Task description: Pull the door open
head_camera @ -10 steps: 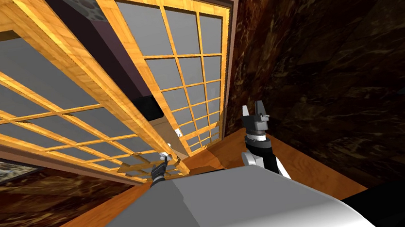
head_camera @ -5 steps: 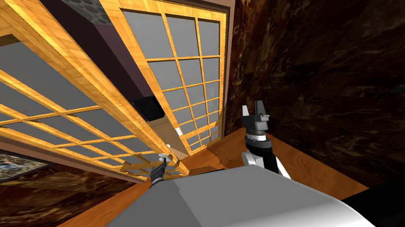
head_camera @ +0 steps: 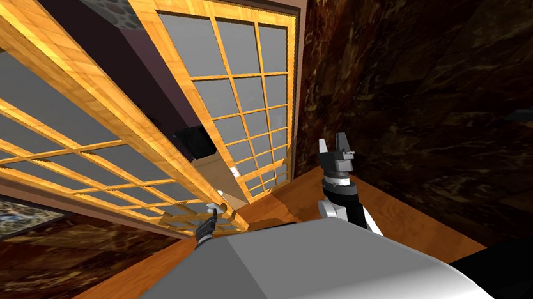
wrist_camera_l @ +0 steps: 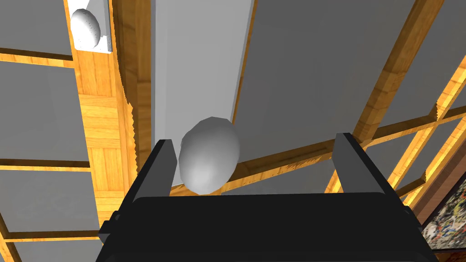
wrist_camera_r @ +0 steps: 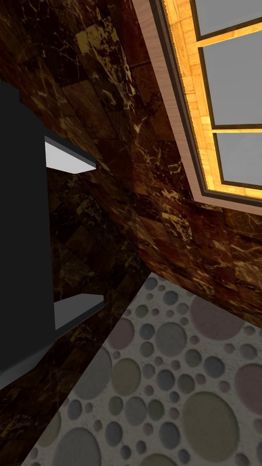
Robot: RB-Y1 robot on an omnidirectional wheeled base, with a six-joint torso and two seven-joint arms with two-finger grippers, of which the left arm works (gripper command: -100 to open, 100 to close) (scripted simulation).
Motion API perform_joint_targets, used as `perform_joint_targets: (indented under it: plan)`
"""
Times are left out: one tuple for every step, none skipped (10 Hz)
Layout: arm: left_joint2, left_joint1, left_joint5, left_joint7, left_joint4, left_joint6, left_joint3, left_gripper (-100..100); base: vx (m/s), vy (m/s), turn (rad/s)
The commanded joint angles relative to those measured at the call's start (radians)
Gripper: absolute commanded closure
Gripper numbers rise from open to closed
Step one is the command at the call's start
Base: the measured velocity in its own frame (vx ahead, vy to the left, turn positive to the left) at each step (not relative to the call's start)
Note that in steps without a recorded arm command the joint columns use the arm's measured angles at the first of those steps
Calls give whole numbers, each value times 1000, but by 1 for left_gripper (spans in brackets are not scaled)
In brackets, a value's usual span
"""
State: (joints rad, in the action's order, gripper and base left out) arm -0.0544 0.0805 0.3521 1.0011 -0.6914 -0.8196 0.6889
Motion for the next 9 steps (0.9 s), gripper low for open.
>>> perform_joint_targets:
  plan:
    - [-12,32,-9,-12,-25,31,17,100,-38,5,-20]
    - [-12,32,-9,-12,-25,31,17,100,-17,3,10]
    - [-12,32,-9,-12,-25,31,17,100,-12,-8,16]
    - [-19,38,-25,-49,-22,30,10,100,-32,-9,-2]
    - [-19,38,-25,-49,-22,30,10,100,-45,-3,-13]
    - [-22,41,-33,-67,-21,30,6,100,-39,3,-20]
    - [-22,41,-33,-67,-21,30,6,100,-20,-1,-9]
    - [-30,48,-50,-103,-18,30,-1,100,-44,0,-17]
    - [-33,51,-58,-121,-17,29,-4,100,-65,-14,-17]
